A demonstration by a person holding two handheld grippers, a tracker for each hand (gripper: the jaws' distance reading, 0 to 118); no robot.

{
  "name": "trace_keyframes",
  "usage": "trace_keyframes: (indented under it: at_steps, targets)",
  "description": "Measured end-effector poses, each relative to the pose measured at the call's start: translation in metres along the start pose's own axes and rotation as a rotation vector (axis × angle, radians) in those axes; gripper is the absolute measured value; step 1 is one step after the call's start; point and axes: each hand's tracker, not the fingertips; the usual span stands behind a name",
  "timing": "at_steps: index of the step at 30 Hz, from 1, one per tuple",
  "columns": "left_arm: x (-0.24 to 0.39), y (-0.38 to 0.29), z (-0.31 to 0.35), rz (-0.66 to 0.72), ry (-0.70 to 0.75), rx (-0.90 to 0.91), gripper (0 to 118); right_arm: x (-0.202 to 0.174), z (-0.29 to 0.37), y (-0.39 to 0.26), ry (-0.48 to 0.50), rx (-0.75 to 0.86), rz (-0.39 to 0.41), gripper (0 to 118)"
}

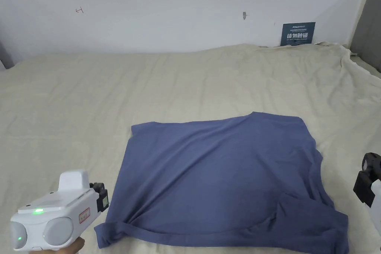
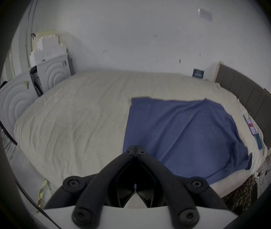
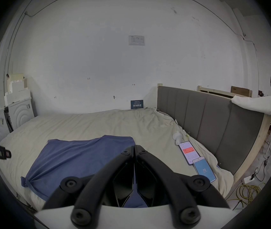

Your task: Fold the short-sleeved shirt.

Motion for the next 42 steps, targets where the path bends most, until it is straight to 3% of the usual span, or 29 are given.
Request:
trace_keyframes:
  at_steps: [1,2,6,7,11,13,14,15,16,18,20,21,22,26,29,31,32,33,34,35,39,41,42]
  targets:
    - [-0.003,-0.003,-0.004,0.011,-0.001,-0.035,1,0.001,0.0,0.0,-0.002,0.0,-0.002,0]
    - [-0.006,-0.005,-0.007,0.04,-0.01,-0.058,10,0.002,0.0,-0.001,-0.005,-0.002,-0.005,0]
    - [-0.019,-0.021,-0.034,0.132,0.021,-0.236,112,0.008,-0.001,-0.006,-0.007,-0.024,-0.021,0]
    - [-0.021,-0.025,-0.039,0.137,0.025,-0.247,118,0.009,-0.001,-0.007,-0.007,-0.029,-0.022,0]
    - [-0.027,-0.04,-0.056,0.145,0.025,-0.277,117,0.011,-0.002,-0.011,-0.008,-0.046,-0.009,0]
    - [-0.025,-0.045,-0.066,0.132,0.032,-0.301,108,0.011,-0.001,-0.012,-0.01,-0.053,-0.008,0]
    - [-0.02,-0.048,-0.065,0.124,0.042,-0.301,96,0.012,-0.001,-0.013,-0.011,-0.058,-0.01,0]
    - [-0.016,-0.05,-0.066,0.11,0.042,-0.301,75,0.013,-0.002,-0.014,-0.011,-0.063,-0.012,0]
    - [-0.015,-0.052,-0.069,0.098,0.037,-0.303,66,0.013,-0.001,-0.015,-0.011,-0.066,-0.014,0]
    - [-0.014,-0.059,-0.078,0.083,0.023,-0.332,62,0.014,-0.001,-0.017,-0.015,-0.072,-0.015,0]
    - [-0.012,-0.064,-0.081,0.071,-0.02,-0.355,35,0.015,-0.001,-0.018,-0.018,-0.081,-0.016,0]
    - [-0.01,-0.066,-0.079,0.075,-0.013,-0.347,9,0.016,-0.002,-0.02,-0.02,-0.086,-0.017,0]
    - [-0.008,-0.065,-0.074,0.071,0.001,-0.332,2,0.018,-0.002,-0.021,-0.023,-0.092,-0.019,0]
    - [-0.012,-0.063,-0.071,0.066,-0.026,-0.311,0,0.021,-0.01,-0.029,-0.029,-0.144,-0.042,0]
    - [-0.017,-0.058,-0.066,0.065,-0.028,-0.283,0,0.026,-0.025,-0.044,-0.003,-0.27,-0.066,0]
    - [-0.016,-0.048,-0.051,0.08,-0.045,-0.259,0,0.027,-0.036,-0.058,0.001,-0.357,-0.084,7]
    - [-0.016,-0.047,-0.048,0.083,-0.049,-0.249,0,0.028,-0.041,-0.066,0.005,-0.399,-0.088,22]
    - [-0.017,-0.045,-0.045,0.088,-0.054,-0.234,0,0.028,-0.047,-0.075,-0.002,-0.435,-0.092,58]
    - [-0.017,-0.044,-0.043,0.091,-0.059,-0.225,0,0.028,-0.051,-0.083,-0.016,-0.469,-0.093,84]
    - [-0.017,-0.042,-0.04,0.094,-0.066,-0.217,0,0.027,-0.057,-0.094,-0.013,-0.509,-0.107,101]
    - [-0.017,-0.042,-0.035,0.114,-0.079,-0.192,0,0.023,-0.065,-0.125,-0.012,-0.599,-0.084,103]
    - [-0.017,-0.043,-0.035,0.127,-0.083,-0.19,0,0.021,-0.065,-0.136,0.006,-0.638,-0.083,89]
    - [-0.02,-0.044,-0.04,0.132,-0.084,-0.191,0,0.021,-0.066,-0.14,0.017,-0.646,-0.09,74]
